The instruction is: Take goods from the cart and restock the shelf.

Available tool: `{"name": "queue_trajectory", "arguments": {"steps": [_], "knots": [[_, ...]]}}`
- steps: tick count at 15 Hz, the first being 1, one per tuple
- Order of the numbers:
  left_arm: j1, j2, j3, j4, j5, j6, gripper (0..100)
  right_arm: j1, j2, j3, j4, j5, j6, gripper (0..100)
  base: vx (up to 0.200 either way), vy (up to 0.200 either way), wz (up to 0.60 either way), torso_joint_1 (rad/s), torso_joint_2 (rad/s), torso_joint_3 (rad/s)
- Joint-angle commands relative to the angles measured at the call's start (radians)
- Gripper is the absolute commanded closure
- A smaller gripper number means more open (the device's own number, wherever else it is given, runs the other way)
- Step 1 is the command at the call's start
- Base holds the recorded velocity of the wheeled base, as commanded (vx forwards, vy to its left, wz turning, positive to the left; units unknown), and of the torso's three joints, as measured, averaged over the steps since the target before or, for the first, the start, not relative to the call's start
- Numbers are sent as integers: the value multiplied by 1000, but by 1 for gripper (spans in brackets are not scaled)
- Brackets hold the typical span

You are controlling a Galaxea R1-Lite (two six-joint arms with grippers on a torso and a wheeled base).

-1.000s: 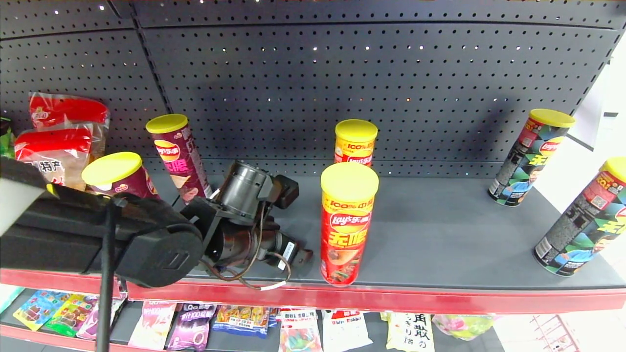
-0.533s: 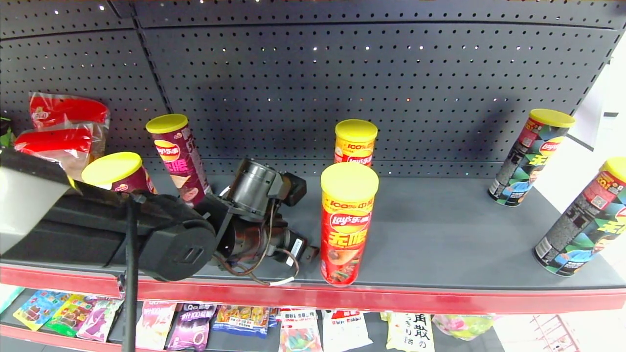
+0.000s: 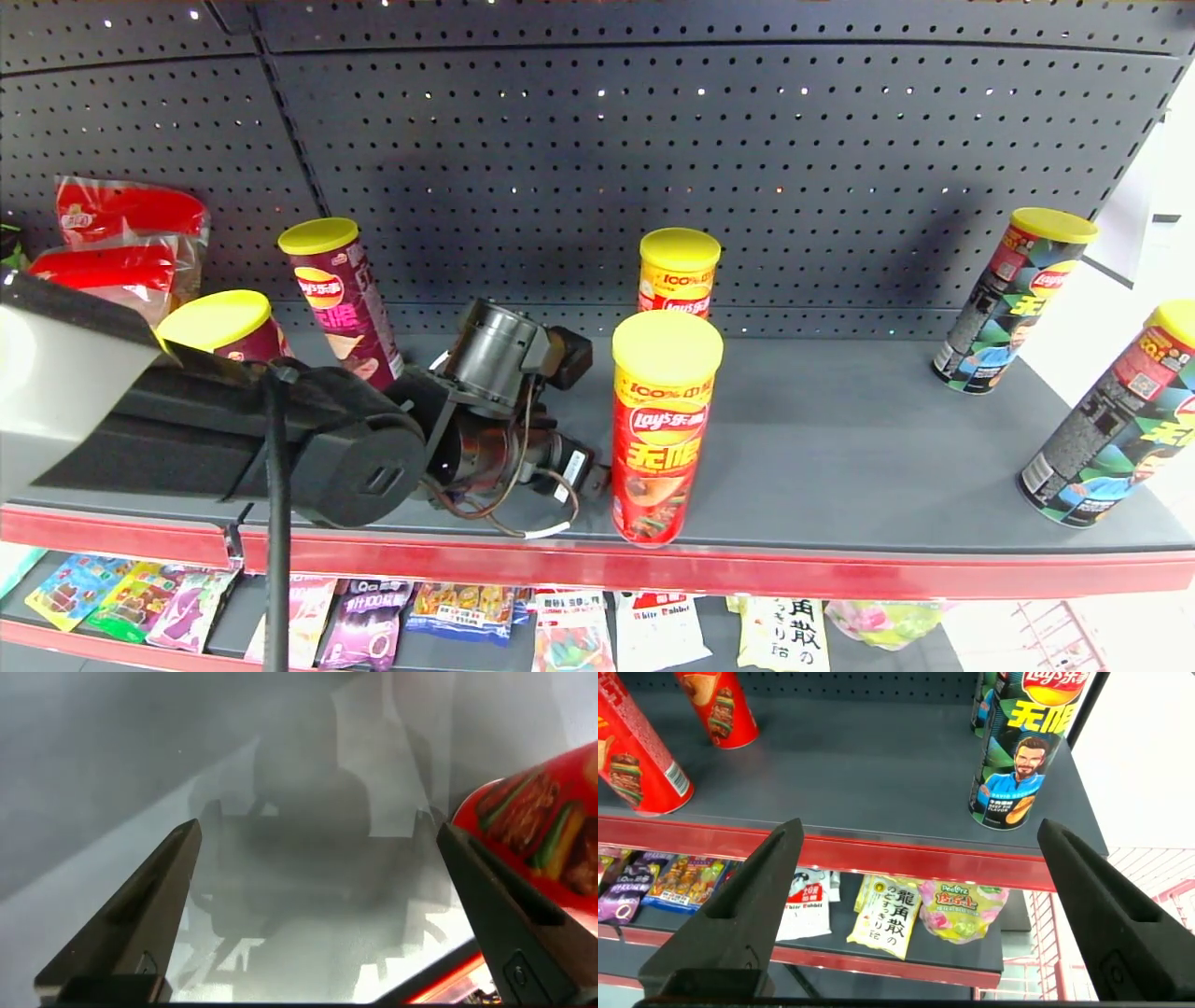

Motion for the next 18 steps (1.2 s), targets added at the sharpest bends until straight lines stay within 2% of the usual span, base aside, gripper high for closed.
{"name": "queue_trajectory", "arguments": {"steps": [1, 18], "knots": [[-1, 2, -5, 0, 0, 0, 0, 0, 4, 0, 0, 0, 0, 0, 0, 0, 0, 0, 0, 0], [-12, 32, -48, -1, 0, 2, 0, 2, 7, 6, 0, 1, 1, 0, 0, 0, 0, 0, 0, 0]]}}
